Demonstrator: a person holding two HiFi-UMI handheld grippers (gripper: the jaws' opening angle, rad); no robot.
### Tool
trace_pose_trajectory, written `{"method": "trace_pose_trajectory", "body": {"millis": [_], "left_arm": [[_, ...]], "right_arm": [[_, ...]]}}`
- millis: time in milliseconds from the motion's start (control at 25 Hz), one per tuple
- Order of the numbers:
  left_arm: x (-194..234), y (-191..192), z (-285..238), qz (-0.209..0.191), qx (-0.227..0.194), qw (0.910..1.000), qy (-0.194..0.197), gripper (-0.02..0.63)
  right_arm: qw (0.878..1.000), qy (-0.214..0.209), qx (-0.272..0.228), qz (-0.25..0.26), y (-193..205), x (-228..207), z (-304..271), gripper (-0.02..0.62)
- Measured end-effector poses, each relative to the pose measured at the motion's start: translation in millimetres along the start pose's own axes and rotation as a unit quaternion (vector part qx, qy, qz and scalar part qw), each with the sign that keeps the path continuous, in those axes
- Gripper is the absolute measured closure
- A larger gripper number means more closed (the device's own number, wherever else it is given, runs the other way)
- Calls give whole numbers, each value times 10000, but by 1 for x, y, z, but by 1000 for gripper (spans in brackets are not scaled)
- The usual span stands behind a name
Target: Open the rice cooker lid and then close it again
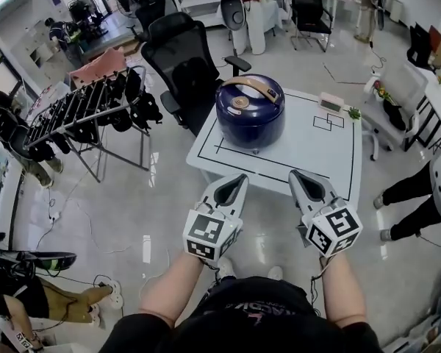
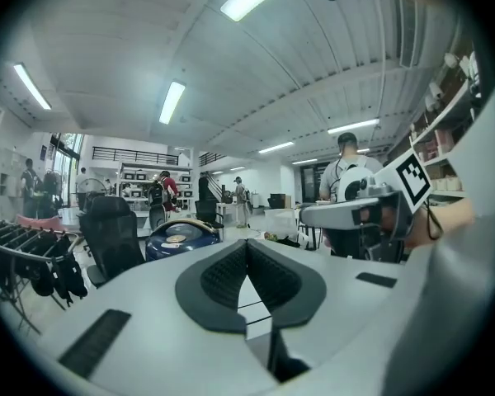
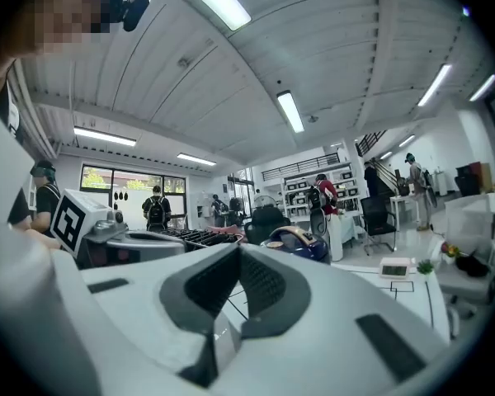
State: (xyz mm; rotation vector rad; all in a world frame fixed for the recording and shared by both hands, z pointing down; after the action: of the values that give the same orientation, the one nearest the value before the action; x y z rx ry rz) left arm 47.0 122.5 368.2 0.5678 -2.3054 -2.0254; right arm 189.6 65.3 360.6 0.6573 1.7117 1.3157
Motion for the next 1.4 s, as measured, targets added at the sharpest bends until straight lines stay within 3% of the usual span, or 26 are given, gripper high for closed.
{"method": "trace_pose_trajectory", "body": {"millis": [480, 1400], "left_arm": [[-56, -2, -5, 35, 209, 9987, -470, 603], [-79, -10, -15, -19, 144, 9980, -619, 603]], "right_arm": [[9983, -552, 144, -66, 6, -26, 32, 595], [9972, -725, 171, -1, 3, -39, 50, 595]]}}
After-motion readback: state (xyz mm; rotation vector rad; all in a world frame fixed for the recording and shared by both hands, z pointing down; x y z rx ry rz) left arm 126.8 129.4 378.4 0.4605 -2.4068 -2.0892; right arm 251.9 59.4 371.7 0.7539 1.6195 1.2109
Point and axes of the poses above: the fingertips, and each gripper's own axes: z backward along the fingers, x to its left, y out of its underside, the point moved 4 cm from there along z, backward along the fingers, and after that the axes turned 12 degrees about -z, right-handed, at the moved point
